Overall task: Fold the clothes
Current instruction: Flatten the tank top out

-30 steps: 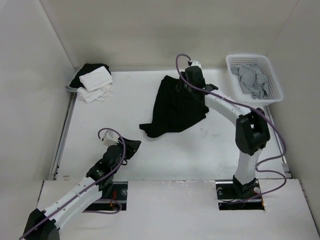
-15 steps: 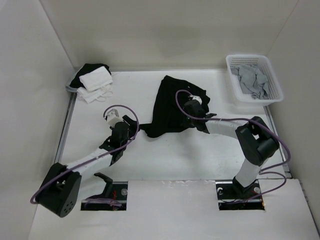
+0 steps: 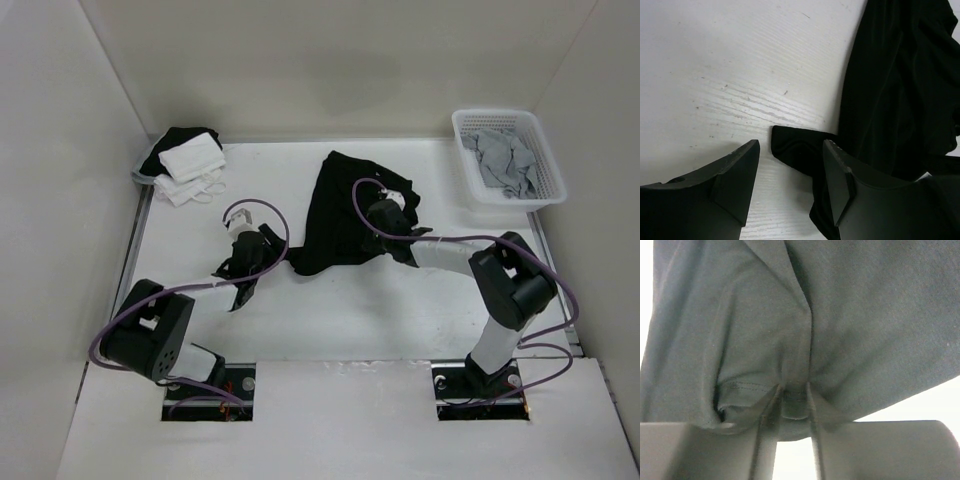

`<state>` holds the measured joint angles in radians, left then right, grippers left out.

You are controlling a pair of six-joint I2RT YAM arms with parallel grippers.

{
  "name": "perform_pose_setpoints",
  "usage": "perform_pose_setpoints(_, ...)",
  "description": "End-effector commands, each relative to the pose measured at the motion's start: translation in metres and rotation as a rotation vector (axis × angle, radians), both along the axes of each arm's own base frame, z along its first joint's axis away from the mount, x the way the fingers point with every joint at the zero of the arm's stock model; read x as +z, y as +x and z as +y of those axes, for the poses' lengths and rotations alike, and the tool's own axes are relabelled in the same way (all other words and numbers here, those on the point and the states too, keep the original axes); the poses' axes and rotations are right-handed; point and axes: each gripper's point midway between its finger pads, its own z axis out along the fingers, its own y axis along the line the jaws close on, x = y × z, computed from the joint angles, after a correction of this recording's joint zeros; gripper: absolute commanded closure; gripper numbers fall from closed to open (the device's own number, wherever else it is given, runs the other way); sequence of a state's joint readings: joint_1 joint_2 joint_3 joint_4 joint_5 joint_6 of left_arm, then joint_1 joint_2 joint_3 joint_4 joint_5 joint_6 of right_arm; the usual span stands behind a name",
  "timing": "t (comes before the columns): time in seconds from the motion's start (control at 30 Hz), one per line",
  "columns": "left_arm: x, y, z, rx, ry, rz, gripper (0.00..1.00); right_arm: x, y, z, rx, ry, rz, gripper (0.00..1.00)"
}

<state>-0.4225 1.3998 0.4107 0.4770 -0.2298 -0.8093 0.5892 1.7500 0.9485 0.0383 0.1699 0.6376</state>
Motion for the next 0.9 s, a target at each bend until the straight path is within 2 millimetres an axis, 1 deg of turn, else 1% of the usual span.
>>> perform_pose_setpoints(0.0,0.034,0.021,-0.025,-0.067,-0.054,-0.112,0.49,0.006,0.007,-0.002,-0.040,0.025,-0.039,0.80)
perform_pose_setpoints(0.03,0.034,0.021,-0.030,-0.088,-0.061,-0.109,0.49,0.011,0.008,-0.003,-0.049,0.030,-0.052,0.84)
perform_pose_setpoints(0.1,0.032,0.021,-0.040,-0.124,-0.075,-0.101,0.50,0.028,0.009,-0.007,-0.069,0.042,-0.094,0.90)
perform_pose_setpoints(0.23,0.027,0.018,-0.048,-0.159,-0.081,-0.085,0.53,0.065,0.009,-0.013,-0.081,0.072,-0.175,0.91)
perform_pose_setpoints(0.3,0.022,0.018,-0.048,-0.158,-0.074,-0.068,0.54,0.079,0.005,-0.014,-0.074,0.088,-0.198,0.91)
perform_pose_setpoints(0.33,0.020,0.018,-0.048,-0.158,-0.072,-0.062,0.55,0.083,0.005,-0.015,-0.073,0.091,-0.203,0.91)
perform_pose_setpoints(0.4,0.016,0.019,-0.049,-0.159,-0.072,-0.051,0.59,0.092,-0.001,-0.018,-0.071,0.098,-0.218,0.91)
perform_pose_setpoints(0.43,0.015,0.019,-0.051,-0.163,-0.073,-0.047,0.62,0.094,-0.002,-0.019,-0.072,0.100,-0.223,0.91)
perform_pose_setpoints(0.47,0.015,0.019,-0.053,-0.166,-0.075,-0.045,0.66,0.098,-0.005,-0.022,-0.075,0.103,-0.231,0.91)
perform_pose_setpoints(0.5,0.015,0.019,-0.056,-0.173,-0.078,-0.044,0.74,0.101,-0.007,-0.023,-0.076,0.106,-0.236,0.91)
perform_pose_setpoints(0.53,0.015,0.019,-0.058,-0.179,-0.081,-0.043,0.79,0.107,-0.009,-0.025,-0.080,0.117,-0.249,0.91)
perform_pose_setpoints(0.57,0.016,0.018,-0.061,-0.188,-0.087,-0.040,0.87,0.110,-0.011,-0.027,-0.081,0.121,-0.257,0.92)
perform_pose_setpoints(0.6,0.020,0.018,-0.061,-0.183,-0.097,-0.045,0.93,0.118,-0.013,-0.029,-0.082,0.135,-0.271,0.92)
perform_pose_setpoints(0.63,0.023,0.018,-0.060,-0.175,-0.103,-0.052,0.97,0.123,-0.013,-0.031,-0.084,0.140,-0.283,0.92)
perform_pose_setpoints(0.67,0.031,0.021,-0.058,-0.168,-0.113,-0.071,1.00,0.131,-0.012,-0.035,-0.089,0.152,-0.301,0.92)
perform_pose_setpoints(0.7,0.041,0.023,-0.056,-0.159,-0.126,-0.094,1.00,0.141,-0.009,-0.037,-0.092,0.165,-0.320,0.92)
perform_pose_setpoints(0.73,0.057,0.029,-0.051,-0.130,-0.144,-0.128,1.00,0.150,-0.005,-0.038,-0.092,0.174,-0.336,0.92)
perform_pose_setpoints(0.77,0.073,0.035,-0.049,-0.107,-0.164,-0.160,1.00,0.165,0.002,-0.040,-0.091,0.190,-0.362,0.93)
perform_pose_setpoints(0.8,0.093,0.042,-0.046,-0.084,-0.181,-0.200,1.00,0.183,0.013,-0.041,-0.091,0.209,-0.392,0.93)
perform_pose_setpoints(0.83,0.126,0.054,-0.041,-0.053,-0.191,-0.264,1.00,0.207,0.026,-0.042,-0.089,0.236,-0.427,0.94)
perform_pose_setpoints(0.87,0.146,0.062,-0.036,-0.029,-0.198,-0.302,1.00,0.230,0.035,-0.041,-0.080,0.263,-0.460,0.95)
